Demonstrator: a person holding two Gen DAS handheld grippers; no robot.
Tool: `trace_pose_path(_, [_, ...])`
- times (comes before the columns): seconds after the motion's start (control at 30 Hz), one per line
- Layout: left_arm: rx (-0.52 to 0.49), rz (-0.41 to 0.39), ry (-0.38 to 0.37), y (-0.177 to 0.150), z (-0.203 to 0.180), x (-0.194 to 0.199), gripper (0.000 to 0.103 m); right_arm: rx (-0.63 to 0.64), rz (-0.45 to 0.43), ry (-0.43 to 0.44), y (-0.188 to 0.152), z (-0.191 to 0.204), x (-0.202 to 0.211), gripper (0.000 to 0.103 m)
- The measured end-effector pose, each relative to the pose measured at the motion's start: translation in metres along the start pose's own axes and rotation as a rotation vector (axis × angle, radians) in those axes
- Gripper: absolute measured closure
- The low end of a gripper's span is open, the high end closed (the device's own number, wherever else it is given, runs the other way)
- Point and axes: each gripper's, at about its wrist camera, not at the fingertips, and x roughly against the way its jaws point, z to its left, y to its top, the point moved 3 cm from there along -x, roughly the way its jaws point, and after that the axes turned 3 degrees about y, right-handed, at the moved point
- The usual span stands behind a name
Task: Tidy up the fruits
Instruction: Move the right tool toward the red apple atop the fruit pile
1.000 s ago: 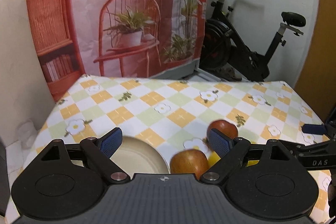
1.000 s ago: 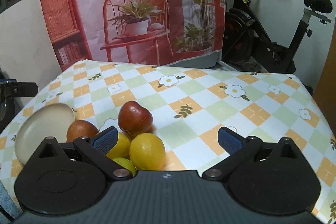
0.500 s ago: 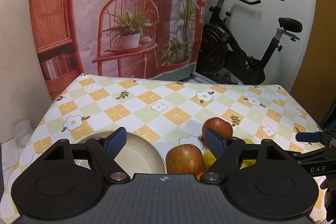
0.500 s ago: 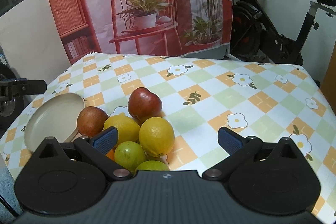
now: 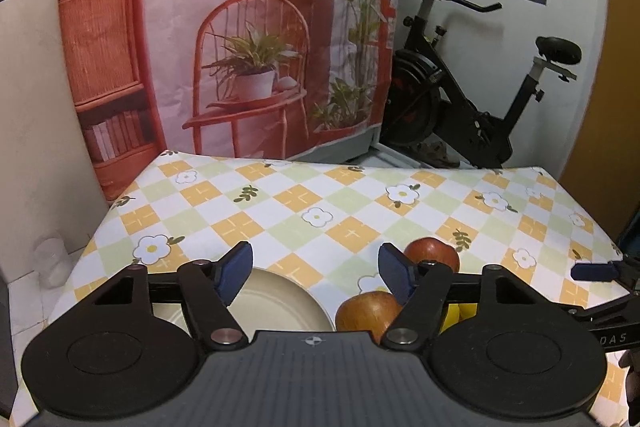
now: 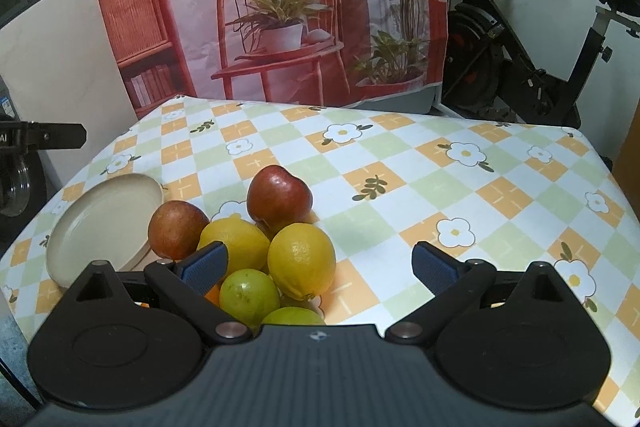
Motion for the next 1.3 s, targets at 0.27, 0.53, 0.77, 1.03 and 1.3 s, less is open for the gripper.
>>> trace_pose_path(0.27, [-0.019, 0.018, -0.009, -0.006, -0.002, -0.005, 0.035, 0.027, -0.011, -0.014, 0.0, 0.005, -0.004, 0.003])
trace_pose_path(0.53, [-0.034, 0.048, -0.023, 0.002, -0.002, -0.017, 0.035, 0.008, 0.005, 0.004, 0.006, -0.003, -0.012, 0.007])
trace_pose_path(0.77, [-0.035, 0.083, -0.11, 0.013, -0.011, -0.03, 0.035, -0.058, 0.038, 0.049, 0.017, -0.022, -0.022, 0.008])
trace_pose_path(1.03, [-0.086, 0.143, -0.183, 0.004, -0.039, -0.06, 0.045, -0.065, 0.095, 0.053, -0.001, -0.034, -0.029, 0.024])
trace_pose_path(1.3, [-0.074, 0.191, -0.215, -0.011, -0.041, -0.067, 0.049, -0.029, 0.099, 0.052, -0.01, -0.034, -0.024, 0.045])
